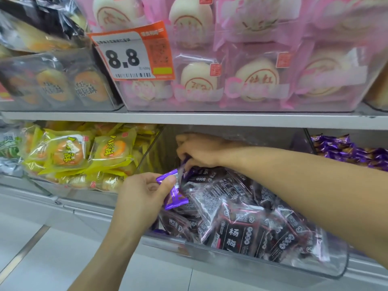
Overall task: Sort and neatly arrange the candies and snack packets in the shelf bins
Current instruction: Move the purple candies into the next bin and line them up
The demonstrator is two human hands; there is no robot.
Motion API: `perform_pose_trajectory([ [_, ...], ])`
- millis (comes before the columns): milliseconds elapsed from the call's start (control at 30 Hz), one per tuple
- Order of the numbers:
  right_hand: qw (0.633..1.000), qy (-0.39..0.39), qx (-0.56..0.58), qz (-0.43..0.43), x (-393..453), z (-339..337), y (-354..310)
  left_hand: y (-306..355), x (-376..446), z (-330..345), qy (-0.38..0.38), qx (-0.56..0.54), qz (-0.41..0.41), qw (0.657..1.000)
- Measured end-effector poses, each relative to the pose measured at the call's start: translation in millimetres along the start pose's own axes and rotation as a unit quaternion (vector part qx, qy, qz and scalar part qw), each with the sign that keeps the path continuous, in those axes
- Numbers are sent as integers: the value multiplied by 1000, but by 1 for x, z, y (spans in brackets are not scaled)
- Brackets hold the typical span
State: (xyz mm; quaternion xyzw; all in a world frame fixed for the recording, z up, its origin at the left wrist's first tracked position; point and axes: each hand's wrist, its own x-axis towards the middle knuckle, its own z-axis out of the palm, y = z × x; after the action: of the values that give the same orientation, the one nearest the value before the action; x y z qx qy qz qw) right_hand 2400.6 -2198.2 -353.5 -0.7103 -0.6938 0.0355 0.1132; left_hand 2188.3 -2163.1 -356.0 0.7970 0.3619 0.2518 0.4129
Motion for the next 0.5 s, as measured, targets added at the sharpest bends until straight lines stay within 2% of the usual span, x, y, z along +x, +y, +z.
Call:
perform_pose_trajectory([
  [133,979,92,110,146,-27,-19,-7,2,-3,0,22,-38,10,999],
  [267,944,133,178,243,-77,-39,-37,20,-12,4,70,-123,51,989],
  [300,921,138,251,264,-92,-43,-43,25,-14,5,85,-143,58,984],
  [333,882,144,351,279,-107,-49,-51,30,-18,6,94,-166,60,980],
  [400,777,145,535,299,-141,-59,-66,40,-26,12,81,-220,36,971],
  [500,657,151,674,303,-188,-72,-85,62,-44,27,12,-335,-17,942],
])
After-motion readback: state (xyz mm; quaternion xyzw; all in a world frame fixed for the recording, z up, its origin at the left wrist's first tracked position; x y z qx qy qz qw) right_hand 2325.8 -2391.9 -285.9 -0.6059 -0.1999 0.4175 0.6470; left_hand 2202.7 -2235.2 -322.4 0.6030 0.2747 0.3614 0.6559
